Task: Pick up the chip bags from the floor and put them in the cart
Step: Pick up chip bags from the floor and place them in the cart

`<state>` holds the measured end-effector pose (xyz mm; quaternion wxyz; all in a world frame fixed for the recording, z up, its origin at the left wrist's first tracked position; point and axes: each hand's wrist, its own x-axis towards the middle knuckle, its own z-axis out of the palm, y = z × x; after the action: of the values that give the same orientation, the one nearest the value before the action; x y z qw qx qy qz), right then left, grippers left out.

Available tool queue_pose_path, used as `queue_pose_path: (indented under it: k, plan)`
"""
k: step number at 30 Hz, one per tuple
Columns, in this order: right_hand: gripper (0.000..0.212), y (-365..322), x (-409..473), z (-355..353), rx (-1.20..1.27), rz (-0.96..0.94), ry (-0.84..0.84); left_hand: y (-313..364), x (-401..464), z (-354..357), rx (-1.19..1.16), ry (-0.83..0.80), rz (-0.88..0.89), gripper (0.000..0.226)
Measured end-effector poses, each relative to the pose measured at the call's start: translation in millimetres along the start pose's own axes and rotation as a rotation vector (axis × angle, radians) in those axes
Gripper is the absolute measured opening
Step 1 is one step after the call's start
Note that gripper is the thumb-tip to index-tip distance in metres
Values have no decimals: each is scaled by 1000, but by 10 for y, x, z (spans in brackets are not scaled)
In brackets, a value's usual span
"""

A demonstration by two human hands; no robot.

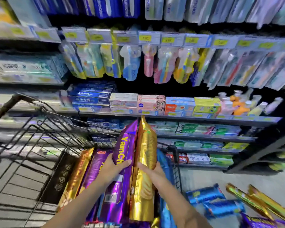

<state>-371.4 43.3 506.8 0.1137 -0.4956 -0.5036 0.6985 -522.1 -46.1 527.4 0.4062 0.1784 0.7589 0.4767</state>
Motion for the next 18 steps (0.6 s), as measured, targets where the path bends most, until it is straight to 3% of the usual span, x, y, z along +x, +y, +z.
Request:
queue_pose_path:
  k: [2, 4, 8, 10, 13, 15, 18]
  plan:
    - [108, 124, 166, 358, -11, 35, -8, -178, 133, -310, -1, 5, -43, 57]
    - [98, 276, 298, 657, -8, 56, -17, -356, 245, -554, -9, 2, -76, 62]
    - [76, 577, 555, 1048, -15, 147, -33, -926, 536, -864, 19, 25, -161, 94]
    - [77, 693, 699, 1153, -30, 145, -6, -1147, 666, -914, 74, 30, -189, 95]
    - [98, 931, 902, 1218, -99, 119, 72, -1312, 804, -833, 123, 33, -191, 85]
    - [91, 1055, 1019, 1225, -121, 129, 121, -1434, 945, -750, 121, 40, -182, 76]
    - [82, 1143, 1082, 1235, -178, 141, 140, -1596, 1101, -685, 117, 49, -180, 89]
